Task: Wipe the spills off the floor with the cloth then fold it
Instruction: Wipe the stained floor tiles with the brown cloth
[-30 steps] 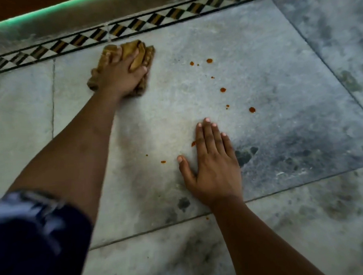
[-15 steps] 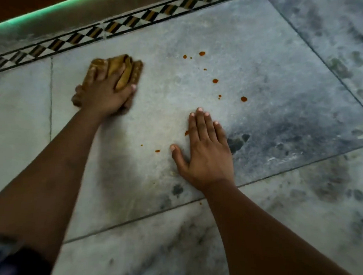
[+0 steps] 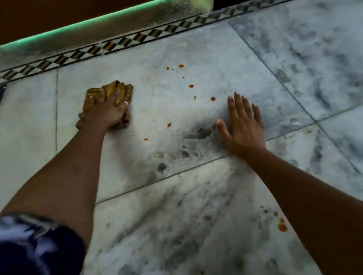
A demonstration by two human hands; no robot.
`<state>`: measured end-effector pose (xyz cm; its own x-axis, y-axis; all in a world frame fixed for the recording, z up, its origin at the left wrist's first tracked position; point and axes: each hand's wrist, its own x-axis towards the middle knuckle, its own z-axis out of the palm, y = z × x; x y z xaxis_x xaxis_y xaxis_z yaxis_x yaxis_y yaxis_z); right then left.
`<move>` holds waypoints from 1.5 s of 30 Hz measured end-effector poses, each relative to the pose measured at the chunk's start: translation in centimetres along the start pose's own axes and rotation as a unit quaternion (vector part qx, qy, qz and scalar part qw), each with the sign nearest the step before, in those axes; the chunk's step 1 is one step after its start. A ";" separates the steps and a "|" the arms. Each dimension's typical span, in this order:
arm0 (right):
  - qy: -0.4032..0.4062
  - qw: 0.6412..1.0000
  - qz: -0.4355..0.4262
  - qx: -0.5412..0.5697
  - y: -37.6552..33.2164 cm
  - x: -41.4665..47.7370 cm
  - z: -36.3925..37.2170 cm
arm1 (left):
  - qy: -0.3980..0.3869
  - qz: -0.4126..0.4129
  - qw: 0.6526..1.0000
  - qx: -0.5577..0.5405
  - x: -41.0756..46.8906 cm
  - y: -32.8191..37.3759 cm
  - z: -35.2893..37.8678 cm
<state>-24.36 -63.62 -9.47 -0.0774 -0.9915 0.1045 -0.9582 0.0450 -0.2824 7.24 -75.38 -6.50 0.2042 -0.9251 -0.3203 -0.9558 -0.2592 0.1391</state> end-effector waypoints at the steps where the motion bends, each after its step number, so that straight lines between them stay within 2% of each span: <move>1: -0.011 1.000 0.013 -0.003 0.5 -0.1 0.2 | 0.007 -0.013 1.000 -0.014 0.3 1.3 0.0; 5: -0.055 0.998 0.035 -0.012 1.0 0.4 1.4 | 0.023 -0.023 0.999 0.009 2.9 5.0 0.0; 10: -0.049 0.998 0.041 -0.008 0.8 0.5 1.0 | 0.036 0.001 0.999 -0.002 6.8 9.0 -0.7; 15: -0.060 0.997 0.048 -0.002 0.6 0.5 0.7 | 0.042 0.093 0.995 0.020 6.7 14.3 0.8; 19: -0.068 0.996 0.051 0.001 0.5 0.4 0.7 | 0.057 0.200 0.975 0.073 4.2 12.1 2.5; 20: -0.065 0.996 0.053 0.005 0.6 0.5 0.7 | 0.062 0.204 0.973 0.084 4.3 11.2 2.4; 22: -0.062 0.997 0.052 0.010 0.5 0.5 0.7 | 0.064 0.161 0.981 0.092 5.5 10.5 1.5; 24: -0.063 0.996 0.053 0.014 0.5 0.4 0.5 | 0.044 0.099 0.993 0.053 7.2 12.2 0.5; 26: -0.062 0.997 0.052 0.020 0.5 0.4 0.4 | 0.030 0.080 0.996 0.020 8.2 15.2 0.3; 29: -0.054 0.997 0.052 0.023 0.6 0.4 0.6 | 0.026 0.165 0.985 0.052 6.9 17.9 1.3; 31: -0.047 0.997 0.054 0.022 0.5 0.4 0.6 | 0.032 0.229 0.970 0.077 4.9 16.3 2.2; 33: -0.046 0.997 0.055 0.023 0.5 0.3 0.7 | 0.048 0.259 0.960 0.090 3.6 12.8 2.5; 36: -0.047 0.997 0.054 0.027 0.6 0.3 0.7 | 0.069 0.205 0.973 0.086 4.6 10.6 1.5; 38: -0.050 0.997 0.048 0.027 0.6 0.3 0.7 | 0.063 0.146 0.986 0.056 6.2 12.8 1.2; 40: -0.045 0.997 0.047 0.029 0.6 0.3 0.7 | 0.057 0.128 0.989 0.038 6.7 15.5 1.4; 42: -0.040 0.997 0.051 0.030 0.5 0.2 0.6 | 0.061 0.156 0.985 0.051 5.6 16.9 2.1; 45: -0.047 0.997 0.051 0.026 0.5 0.3 0.6 | 0.079 0.245 0.959 0.117 0.9 15.6 3.3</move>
<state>-24.74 -63.93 -10.18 -0.1460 -0.9891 -0.0166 -0.9309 0.1431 -0.3360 -8.21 -79.29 -7.73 -0.2704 -0.9551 -0.1211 -0.9626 0.2703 0.0171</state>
